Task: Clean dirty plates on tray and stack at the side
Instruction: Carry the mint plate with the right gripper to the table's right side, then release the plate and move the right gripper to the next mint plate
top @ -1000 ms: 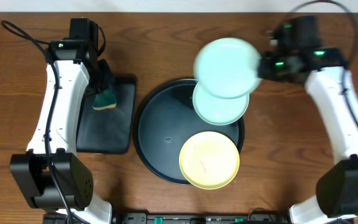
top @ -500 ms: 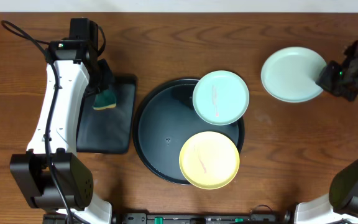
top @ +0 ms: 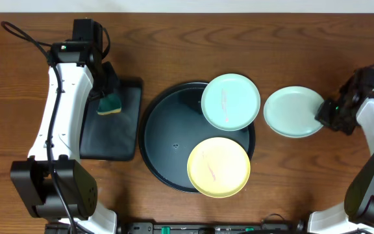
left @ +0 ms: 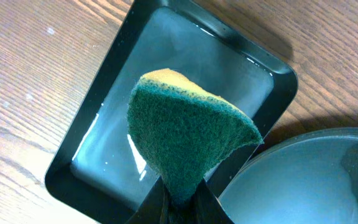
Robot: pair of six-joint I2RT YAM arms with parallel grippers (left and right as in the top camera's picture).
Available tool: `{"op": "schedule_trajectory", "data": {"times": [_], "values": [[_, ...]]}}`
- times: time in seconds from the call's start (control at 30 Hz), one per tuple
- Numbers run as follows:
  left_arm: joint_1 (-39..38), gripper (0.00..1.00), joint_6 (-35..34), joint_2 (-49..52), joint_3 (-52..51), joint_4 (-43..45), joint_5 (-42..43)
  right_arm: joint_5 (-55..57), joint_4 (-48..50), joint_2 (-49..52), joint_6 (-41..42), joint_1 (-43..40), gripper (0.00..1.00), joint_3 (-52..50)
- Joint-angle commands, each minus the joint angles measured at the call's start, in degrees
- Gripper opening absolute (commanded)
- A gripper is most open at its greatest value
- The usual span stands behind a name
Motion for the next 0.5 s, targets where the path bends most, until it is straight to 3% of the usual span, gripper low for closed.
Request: {"op": "schedule_trajectory", "data": {"times": [0.0,0.3,0.47], "values": [[0.13,0.07,0.33,-0.57,-0.28,-0.15,-0.68,-1.27,1.44,-1.03,-2.58,-0.02,0.01,-2.47],[0.13,0.07,0.33,-0.57,-0.28,0.11,-0.68,-4.17,1.27,-1.05,-4.07,0.2,0.13,-0.98],[0.13,0.08,0.33,-0.57,-0.28,0.46,-0.68,-11.65,-0.57,-1.05,-6.97,2.6,0.26,5.01]]}}
